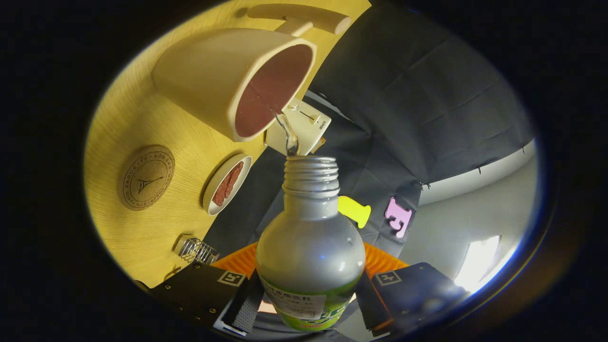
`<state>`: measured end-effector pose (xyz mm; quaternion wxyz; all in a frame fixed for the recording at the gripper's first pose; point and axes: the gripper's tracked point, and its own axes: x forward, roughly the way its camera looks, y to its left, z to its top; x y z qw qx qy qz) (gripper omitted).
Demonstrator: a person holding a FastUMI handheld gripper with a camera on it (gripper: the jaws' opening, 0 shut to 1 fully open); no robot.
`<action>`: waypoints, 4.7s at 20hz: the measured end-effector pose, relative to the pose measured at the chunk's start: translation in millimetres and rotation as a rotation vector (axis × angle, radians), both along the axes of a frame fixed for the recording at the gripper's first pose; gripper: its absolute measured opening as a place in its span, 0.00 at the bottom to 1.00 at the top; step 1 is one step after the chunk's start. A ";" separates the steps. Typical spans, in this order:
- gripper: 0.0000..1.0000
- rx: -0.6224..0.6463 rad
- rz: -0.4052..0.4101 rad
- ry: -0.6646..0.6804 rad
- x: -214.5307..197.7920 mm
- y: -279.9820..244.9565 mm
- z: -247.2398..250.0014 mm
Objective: Take the bottle from table, then pour the juice into the cup, finally place the bottle on the coaster
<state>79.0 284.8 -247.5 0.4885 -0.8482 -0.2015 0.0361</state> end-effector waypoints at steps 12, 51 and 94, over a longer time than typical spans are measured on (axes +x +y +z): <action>0.83 -0.109 0.034 -0.043 -11.4 12.8 10.0; 0.83 -0.160 0.059 -0.027 -11.2 24.2 0.6; 0.83 0.538 -0.139 0.440 3.6 -29.6 -39.2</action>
